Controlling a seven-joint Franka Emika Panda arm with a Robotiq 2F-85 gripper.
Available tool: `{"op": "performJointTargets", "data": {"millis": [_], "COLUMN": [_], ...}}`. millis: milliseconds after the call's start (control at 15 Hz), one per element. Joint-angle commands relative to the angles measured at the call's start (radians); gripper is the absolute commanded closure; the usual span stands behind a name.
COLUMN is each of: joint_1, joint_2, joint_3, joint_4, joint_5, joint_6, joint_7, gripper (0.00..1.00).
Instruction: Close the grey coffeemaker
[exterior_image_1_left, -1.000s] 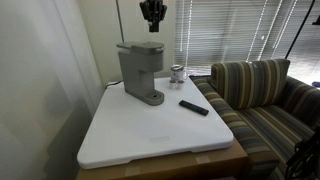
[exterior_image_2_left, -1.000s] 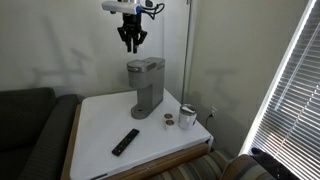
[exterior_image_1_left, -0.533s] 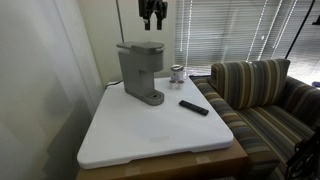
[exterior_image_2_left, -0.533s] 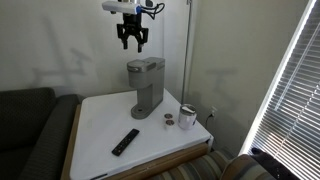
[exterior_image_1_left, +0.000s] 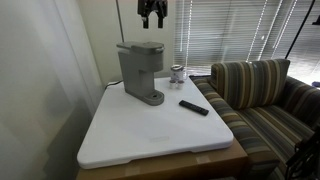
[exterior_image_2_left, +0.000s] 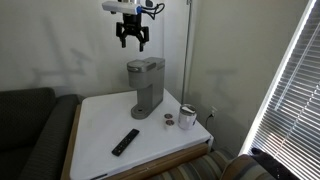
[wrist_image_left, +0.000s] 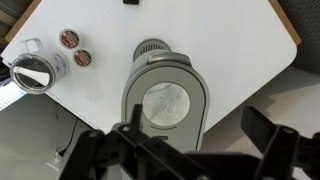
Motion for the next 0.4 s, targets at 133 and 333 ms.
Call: {"op": "performJointTargets", "data": {"millis": [133, 333], "joint_1": [0.001, 0.003], "joint_2": [0.0, 0.001], "joint_3": [0.005, 0.005], "joint_4": [0.0, 0.0], "joint_5": [0.002, 0.002], "joint_6": [0.0, 0.0], "joint_7": [-0.011, -0.01], "gripper": [0.0, 0.0]}}
